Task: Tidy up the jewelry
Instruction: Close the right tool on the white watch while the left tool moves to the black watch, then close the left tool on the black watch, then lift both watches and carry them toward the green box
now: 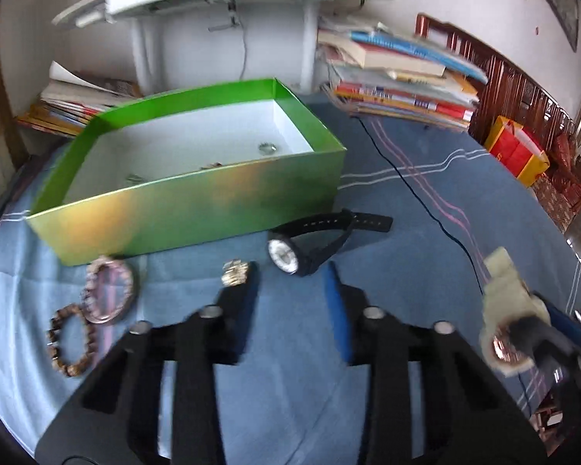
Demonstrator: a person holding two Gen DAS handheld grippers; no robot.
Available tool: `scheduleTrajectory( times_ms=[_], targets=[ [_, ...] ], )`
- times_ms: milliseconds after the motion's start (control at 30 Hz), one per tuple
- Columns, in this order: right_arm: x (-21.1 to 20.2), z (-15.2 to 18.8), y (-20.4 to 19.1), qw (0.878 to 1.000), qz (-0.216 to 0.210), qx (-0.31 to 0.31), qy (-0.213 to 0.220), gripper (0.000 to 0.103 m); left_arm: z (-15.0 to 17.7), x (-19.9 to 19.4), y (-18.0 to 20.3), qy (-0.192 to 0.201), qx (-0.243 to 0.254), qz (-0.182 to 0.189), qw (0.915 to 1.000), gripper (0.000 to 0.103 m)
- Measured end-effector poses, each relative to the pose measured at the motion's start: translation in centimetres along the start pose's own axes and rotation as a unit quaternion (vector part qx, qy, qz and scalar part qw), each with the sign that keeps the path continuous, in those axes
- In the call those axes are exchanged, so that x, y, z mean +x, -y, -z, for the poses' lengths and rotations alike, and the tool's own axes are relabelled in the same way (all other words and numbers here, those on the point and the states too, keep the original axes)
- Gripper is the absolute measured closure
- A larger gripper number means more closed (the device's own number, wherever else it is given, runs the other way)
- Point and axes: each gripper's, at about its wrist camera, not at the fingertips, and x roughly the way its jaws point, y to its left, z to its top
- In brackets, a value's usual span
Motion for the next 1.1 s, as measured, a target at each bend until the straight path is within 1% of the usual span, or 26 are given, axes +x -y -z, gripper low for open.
scheduleTrajectory(
  times_ms=[167, 300, 367, 433, 467, 567, 667, 700, 767, 867, 1000, 1100],
  targets=[
    [-0.5, 0.1, 1.1, 1.0, -0.008, 0.007, 0.002, 0.085, -1.4, 2.0, 0.8, -0.011, -0.014, -0.01, 0.9998, 0.071],
    [-0.4, 0.3, 1.9, 1.0, -0.015, 0.013, -0.001, 0.085, -2.2, 3.6, 1.0, -0.024, -0.027, -0.032, 0.9988, 0.071],
    [-0.3, 0.3, 2.3, 1.0, -0.018, 0.015, -0.002, 0.085, -2.2, 4.2, 0.8, -0.031, -0.034, -0.039, 0.9982, 0.074],
    [-0.3, 0.3, 2.6, 1.0, -0.02, 0.015, -0.003, 0.085, -2.3, 4.5, 0.7, -0.029, -0.037, -0.044, 0.998, 0.077],
    [-0.4, 0.3, 2.7, 1.0, -0.02, 0.016, -0.002, 0.085, -2.4, 4.5, 0.7, -0.028, -0.036, -0.043, 0.998, 0.081],
    [-0.5, 0.4, 3.1, 1.0, -0.02, 0.019, -0.002, 0.085, -2.2, 4.2, 0.8, -0.017, -0.036, -0.031, 0.9987, 0.084],
    [-0.5, 0.6, 3.0, 1.0, -0.021, 0.019, -0.003, 0.085, -1.7, 2.7, 1.1, 0.004, -0.033, -0.019, 0.9993, 0.085],
    [-0.6, 0.6, 2.9, 1.0, -0.021, 0.019, -0.002, 0.085, -1.4, 1.6, 1.1, 0.02, -0.032, -0.015, 0.9992, 0.085],
    [-0.9, 0.6, 2.5, 1.0, -0.023, 0.017, -0.001, 0.085, -0.9, -0.1, 1.1, 0.036, -0.023, -0.009, 0.9991, 0.085],
    [-1.4, 0.6, 1.7, 1.0, -0.027, 0.011, 0.004, 0.085, 0.3, -3.6, 0.3, 0.061, -0.02, 0.0, 0.9979, 0.085],
    [-1.9, 0.6, -0.2, 0.999, -0.036, -0.001, 0.01, 0.085, 2.3, -8.4, -1.6, 0.101, -0.021, -0.006, 0.9946, 0.085],
    [-1.9, 0.9, -2.5, 0.999, -0.045, -0.017, 0.01, 0.085, 4.1, -11.2, -3.1, 0.118, -0.02, -0.019, 0.9926, 0.085]
  ],
)
